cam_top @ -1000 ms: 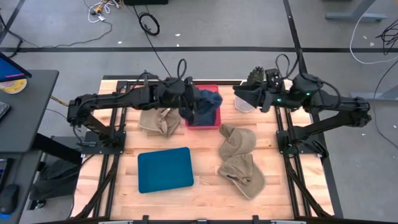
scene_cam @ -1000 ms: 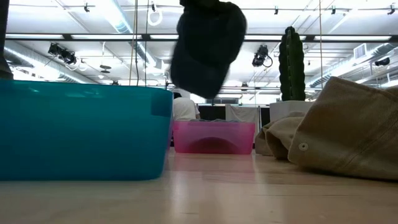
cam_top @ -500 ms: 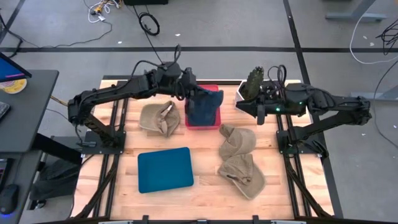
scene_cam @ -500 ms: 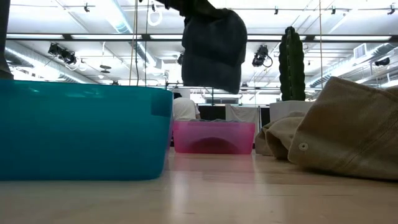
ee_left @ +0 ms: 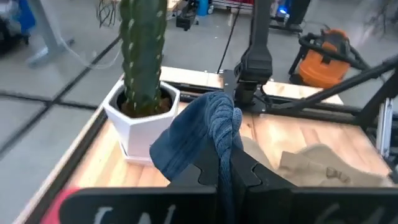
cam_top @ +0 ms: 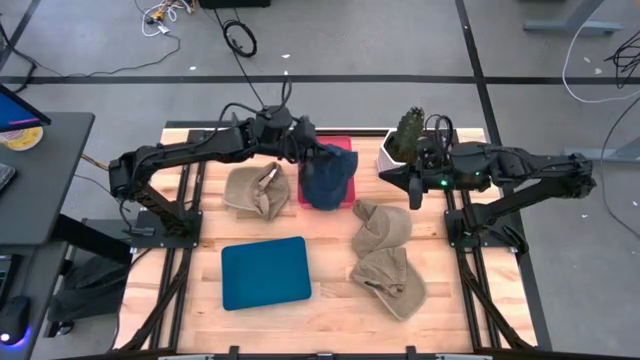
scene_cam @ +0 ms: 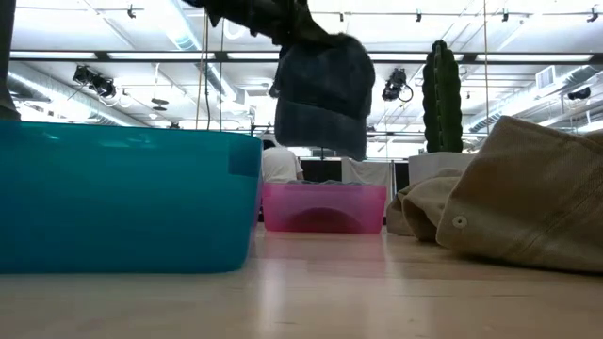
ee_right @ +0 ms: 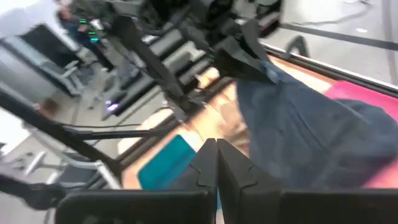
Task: Pick & Place hat
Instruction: Put the blue cap into the pink bin
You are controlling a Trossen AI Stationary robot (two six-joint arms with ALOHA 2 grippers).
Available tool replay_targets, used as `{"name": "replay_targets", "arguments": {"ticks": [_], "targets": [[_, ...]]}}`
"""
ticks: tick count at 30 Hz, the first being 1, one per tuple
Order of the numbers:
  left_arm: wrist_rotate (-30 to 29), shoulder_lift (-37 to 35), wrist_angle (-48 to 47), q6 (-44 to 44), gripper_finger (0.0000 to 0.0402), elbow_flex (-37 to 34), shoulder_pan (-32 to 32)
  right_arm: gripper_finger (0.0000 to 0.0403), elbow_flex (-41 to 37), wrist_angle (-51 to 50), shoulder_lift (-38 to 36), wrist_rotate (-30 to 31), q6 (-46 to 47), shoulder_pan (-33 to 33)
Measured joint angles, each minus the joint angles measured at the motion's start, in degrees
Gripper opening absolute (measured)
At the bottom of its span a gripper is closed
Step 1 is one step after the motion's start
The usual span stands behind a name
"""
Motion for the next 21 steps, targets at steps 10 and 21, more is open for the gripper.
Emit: {"name": "replay_targets", "arguments": {"ticks": [10, 21], "targets": [[0.3, 0.0, 9.2, -8.2, 0.0003, -5.9, 1.9, 0.0001, 0.0, -10.7, 0.8, 7.1, 7.3, 2.0], [7.7, 0.3, 22.7, -5.6, 0.0003, -16.3, 3.1, 0.0000, 0.0, -10.8, 3.1, 6.9, 8.0, 2.7]]}}
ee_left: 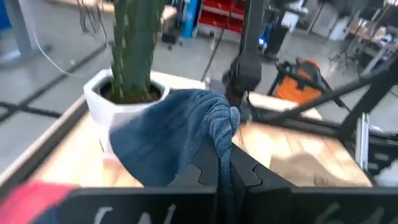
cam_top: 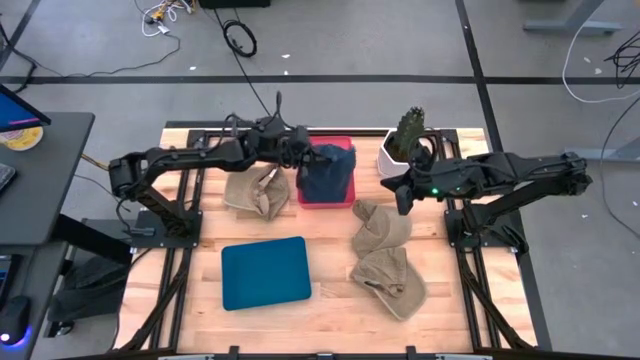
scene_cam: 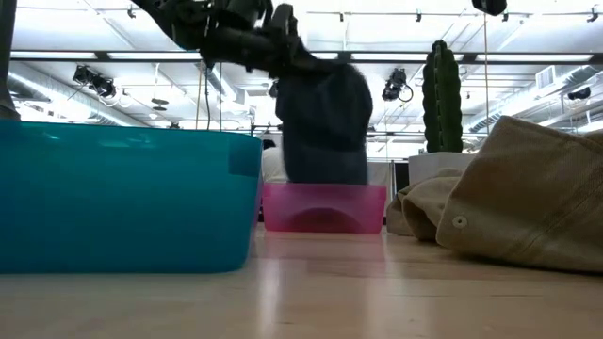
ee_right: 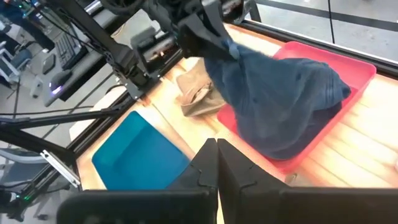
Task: Pick & Place hat
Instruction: Put the blue cap into the pink bin
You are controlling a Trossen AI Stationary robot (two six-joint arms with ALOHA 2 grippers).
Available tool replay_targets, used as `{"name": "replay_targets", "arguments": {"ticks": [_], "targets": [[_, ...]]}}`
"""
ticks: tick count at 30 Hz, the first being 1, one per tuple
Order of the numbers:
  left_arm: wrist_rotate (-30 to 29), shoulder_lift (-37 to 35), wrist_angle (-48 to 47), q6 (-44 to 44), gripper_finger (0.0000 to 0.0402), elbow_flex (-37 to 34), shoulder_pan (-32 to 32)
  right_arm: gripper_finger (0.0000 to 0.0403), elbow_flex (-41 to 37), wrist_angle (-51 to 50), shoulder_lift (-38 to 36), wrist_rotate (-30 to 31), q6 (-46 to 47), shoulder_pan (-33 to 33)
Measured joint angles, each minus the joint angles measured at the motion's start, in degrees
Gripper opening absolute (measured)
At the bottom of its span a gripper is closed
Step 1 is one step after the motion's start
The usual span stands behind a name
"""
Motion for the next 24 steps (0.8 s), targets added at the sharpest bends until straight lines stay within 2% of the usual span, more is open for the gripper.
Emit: {"name": "replay_targets", "arguments": {"ticks": [7, 11, 17, 24], "targets": [[2.1, 0.0, 2.1, 0.0, 0.0002, -4.7, 0.0, 0.0000, 0.0, 1.2, 0.0, 0.0, 0.0, 0.1], [-0.4, 0.0, 3.2, 1.5, 0.0003, -5.4, 0.0, 0.0000, 0.0, 1.5, 0.0, 0.0, 0.0, 0.1], [-0.6, 0.4, 7.6, 5.8, 0.0003, -5.4, 0.0, 0.0000, 0.0, 2.0, 0.0, 0.0, 0.0, 0.1], [6.3, 4.5, 8.8, 5.7, 0.0003, -5.4, 0.4, 0.0000, 0.0, 3.0, 0.0, 0.0, 0.0, 0.1]]}}
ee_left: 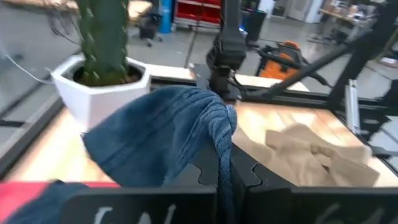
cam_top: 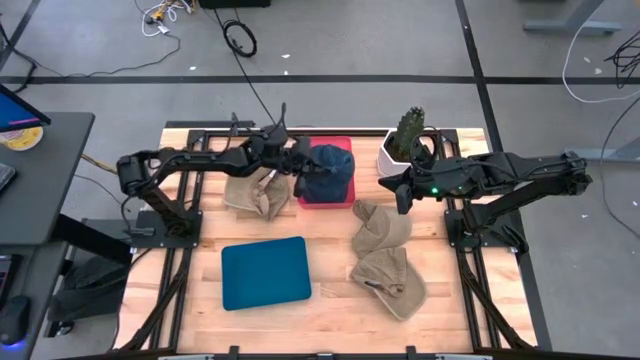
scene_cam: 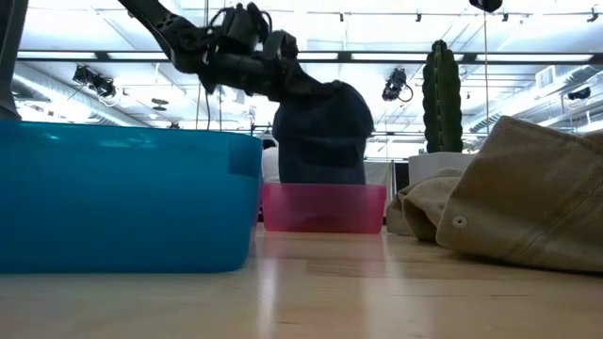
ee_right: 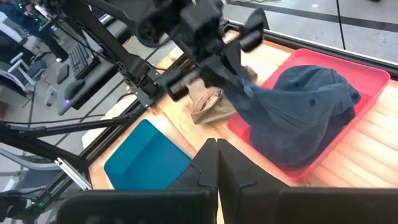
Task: Pick & Place hat
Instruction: Put the blue cap into the pink bin
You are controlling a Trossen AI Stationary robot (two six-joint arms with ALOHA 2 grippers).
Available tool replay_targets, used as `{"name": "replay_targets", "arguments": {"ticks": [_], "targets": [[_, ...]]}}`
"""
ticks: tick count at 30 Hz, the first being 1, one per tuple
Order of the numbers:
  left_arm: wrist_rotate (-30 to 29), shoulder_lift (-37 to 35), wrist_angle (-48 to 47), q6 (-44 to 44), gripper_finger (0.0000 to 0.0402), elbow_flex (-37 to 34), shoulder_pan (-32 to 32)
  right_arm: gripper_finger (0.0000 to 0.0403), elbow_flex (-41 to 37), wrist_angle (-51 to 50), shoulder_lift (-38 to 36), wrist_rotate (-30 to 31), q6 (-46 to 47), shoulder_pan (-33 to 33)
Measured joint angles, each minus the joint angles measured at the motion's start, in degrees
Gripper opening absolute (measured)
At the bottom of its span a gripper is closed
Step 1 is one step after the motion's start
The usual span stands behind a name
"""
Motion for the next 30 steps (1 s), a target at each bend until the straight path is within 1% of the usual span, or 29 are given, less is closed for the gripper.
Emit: {"name": "replay_targets", "arguments": {"ticks": [5, 10, 19, 21, 23, 26, 28, 30], "targets": [[1.4, 3.5, 3.3, -0.8, 0.0003, 0.0, 0.0, 0.0000, 0.0, 0.4, 0.0, 0.0, 0.0, 0.0], [0.3, 5.3, 7.0, -0.8, 0.0003, 0.0, 1.3, 0.0000, 0.0, 0.5, 0.0, 0.0, 0.1, 0.0], [-0.3, 6.7, 7.5, 0.0, 0.0009, 0.1, 4.0, 0.0000, 0.0, 0.5, 0.0, 1.4, 0.0, 0.0], [-0.2, 7.9, 7.6, -2.3, 0.0004, 0.1, 4.3, 0.0000, 0.0, 0.5, 0.0, 1.5, 0.0, 0.0], [-0.1, 9.1, 8.0, -7.4, 0.0005, 0.1, 4.6, 0.0000, 0.0, 0.5, 0.0, 1.5, 0.0, 0.0], [-0.5, 10.8, 7.7, -12.8, 0.0005, 0.1, 4.8, 0.0000, 0.0, 0.5, 0.0, 1.6, 0.0, 0.0], [-2.3, 11.1, 7.7, -14.6, 0.0004, 0.1, 4.7, 0.0000, 0.0, 0.5, 0.0, 1.6, 0.0, 0.0], [-6.0, 11.1, 8.1, -15.4, 0.0004, 0.1, 4.3, 0.0000, 0.0, 0.5, 0.0, 2.0, 0.0, 0.0]]}}
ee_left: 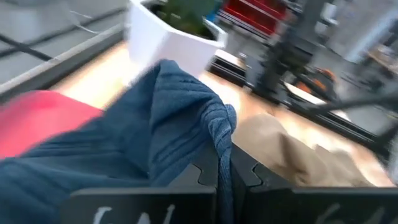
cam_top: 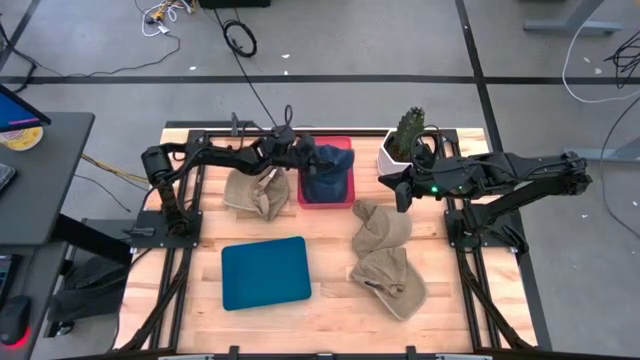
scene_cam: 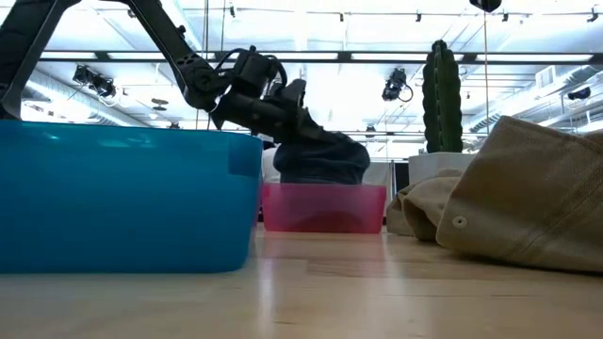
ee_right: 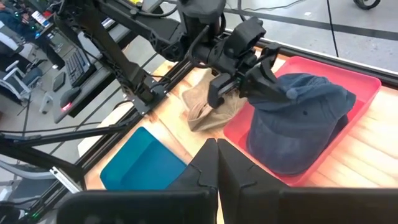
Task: Pick & Place hat
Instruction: Put the blue cap into the pink bin
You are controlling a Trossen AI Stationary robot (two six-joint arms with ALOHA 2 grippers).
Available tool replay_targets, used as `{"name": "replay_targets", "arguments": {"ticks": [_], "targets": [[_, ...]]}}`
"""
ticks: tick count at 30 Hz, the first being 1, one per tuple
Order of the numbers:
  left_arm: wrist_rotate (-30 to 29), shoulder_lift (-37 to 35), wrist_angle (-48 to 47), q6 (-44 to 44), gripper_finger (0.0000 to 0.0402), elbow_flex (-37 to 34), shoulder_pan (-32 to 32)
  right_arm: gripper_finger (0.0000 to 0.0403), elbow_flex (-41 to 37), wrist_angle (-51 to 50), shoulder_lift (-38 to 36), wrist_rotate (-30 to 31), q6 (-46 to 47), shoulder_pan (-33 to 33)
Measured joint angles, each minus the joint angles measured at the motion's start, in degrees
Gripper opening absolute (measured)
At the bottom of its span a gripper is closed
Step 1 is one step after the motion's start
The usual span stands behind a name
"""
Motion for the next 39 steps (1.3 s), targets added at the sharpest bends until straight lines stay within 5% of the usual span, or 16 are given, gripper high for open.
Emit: {"name": "replay_targets", "arguments": {"ticks": [17, 28, 39], "targets": [[-15.2, 0.0, -1.4, 6.3, 0.0004, 0.0, -1.4, 0.0000, 0.0, 0.2, 0.9, 1.7, -0.2, 0.0], [-24.6, 0.0, -4.3, -6.4, 0.0004, 0.1, -3.6, 0.0000, 0.0, 1.3, 3.6, 1.5, 0.0, 0.0], [-26.9, 0.0, -33.1, -6.8, 0.0004, 15.3, -4.3, 0.0000, 0.0, 1.3, 4.0, 1.5, -0.1, 0.0]]}}
